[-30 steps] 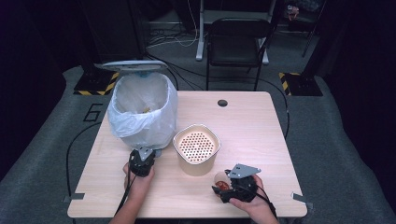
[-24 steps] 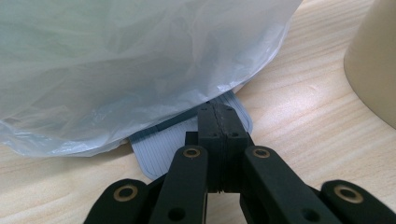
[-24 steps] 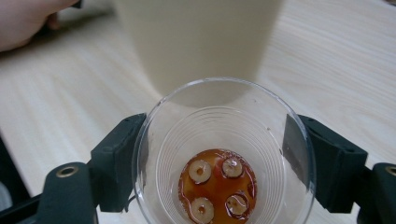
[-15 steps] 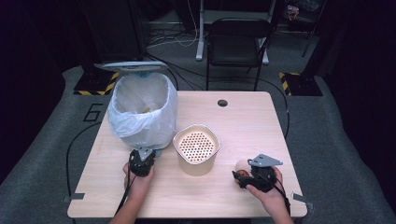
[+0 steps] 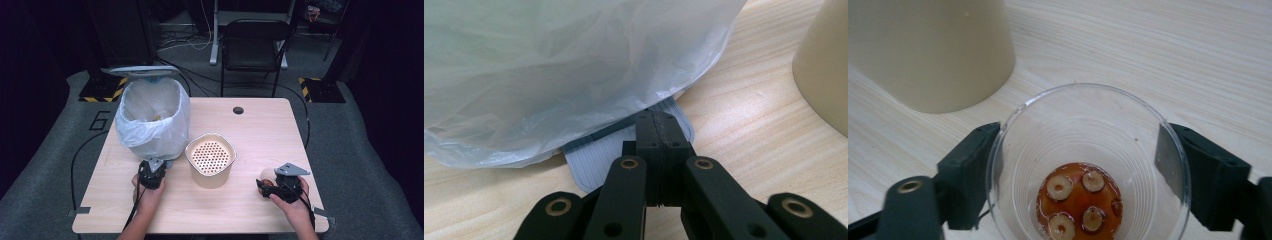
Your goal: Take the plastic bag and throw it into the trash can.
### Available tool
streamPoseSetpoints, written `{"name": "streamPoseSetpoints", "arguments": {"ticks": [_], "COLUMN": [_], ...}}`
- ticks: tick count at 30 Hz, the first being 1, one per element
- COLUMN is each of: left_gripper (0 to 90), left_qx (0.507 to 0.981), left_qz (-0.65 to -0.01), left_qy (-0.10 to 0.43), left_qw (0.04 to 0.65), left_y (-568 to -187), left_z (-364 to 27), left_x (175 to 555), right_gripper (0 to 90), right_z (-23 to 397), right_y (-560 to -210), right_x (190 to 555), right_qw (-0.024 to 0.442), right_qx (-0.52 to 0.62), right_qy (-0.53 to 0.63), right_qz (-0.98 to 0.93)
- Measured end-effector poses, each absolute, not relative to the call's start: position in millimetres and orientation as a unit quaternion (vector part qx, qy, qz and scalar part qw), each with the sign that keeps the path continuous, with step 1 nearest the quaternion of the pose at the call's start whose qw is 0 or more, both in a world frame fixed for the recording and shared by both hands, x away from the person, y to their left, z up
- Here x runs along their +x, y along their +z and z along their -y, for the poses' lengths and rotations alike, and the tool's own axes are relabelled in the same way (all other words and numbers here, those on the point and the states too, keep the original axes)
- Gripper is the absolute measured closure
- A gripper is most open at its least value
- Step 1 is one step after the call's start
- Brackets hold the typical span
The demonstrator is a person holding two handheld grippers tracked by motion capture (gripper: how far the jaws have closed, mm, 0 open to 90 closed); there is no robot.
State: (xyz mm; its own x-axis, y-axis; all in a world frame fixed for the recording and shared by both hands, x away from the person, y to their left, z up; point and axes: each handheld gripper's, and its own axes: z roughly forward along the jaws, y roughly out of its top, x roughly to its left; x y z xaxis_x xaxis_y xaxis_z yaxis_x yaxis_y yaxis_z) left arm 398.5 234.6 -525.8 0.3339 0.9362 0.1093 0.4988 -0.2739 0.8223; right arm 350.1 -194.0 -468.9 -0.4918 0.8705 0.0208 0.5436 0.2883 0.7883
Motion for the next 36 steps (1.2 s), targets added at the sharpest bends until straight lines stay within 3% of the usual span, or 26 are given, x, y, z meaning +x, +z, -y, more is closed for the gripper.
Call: {"name": "streamPoseSetpoints", "arguments": {"ticks": [22, 26, 29, 36], "left_gripper": [89.7, 89.6, 89.6, 89.6], "left_qx": [0.735, 0.736, 0.736, 0.736], "left_qz": [-0.487, -0.487, -0.487, -0.486], "left_qy": [0.311, 0.310, 0.311, 0.312], "left_qw": [0.354, 0.354, 0.354, 0.354], "left_y": [-526, -526, -526, -526], "left_z": [-234, -234, -234, -235], "left_x": [398, 398, 398, 398], "right_gripper": [15.4, 22.8, 33.4, 39.4], "right_z": [191, 180, 167, 131], "right_y": [-428, -412, -404, -399], "right_x": [348, 359, 368, 383], "right_qw": [0.224, 0.216, 0.197, 0.203], "right_qx": [0.419, 0.412, 0.400, 0.390], "right_qy": [0.437, 0.442, 0.449, 0.445], "right_qz": [-0.764, -0.767, -0.774, -0.780]}}
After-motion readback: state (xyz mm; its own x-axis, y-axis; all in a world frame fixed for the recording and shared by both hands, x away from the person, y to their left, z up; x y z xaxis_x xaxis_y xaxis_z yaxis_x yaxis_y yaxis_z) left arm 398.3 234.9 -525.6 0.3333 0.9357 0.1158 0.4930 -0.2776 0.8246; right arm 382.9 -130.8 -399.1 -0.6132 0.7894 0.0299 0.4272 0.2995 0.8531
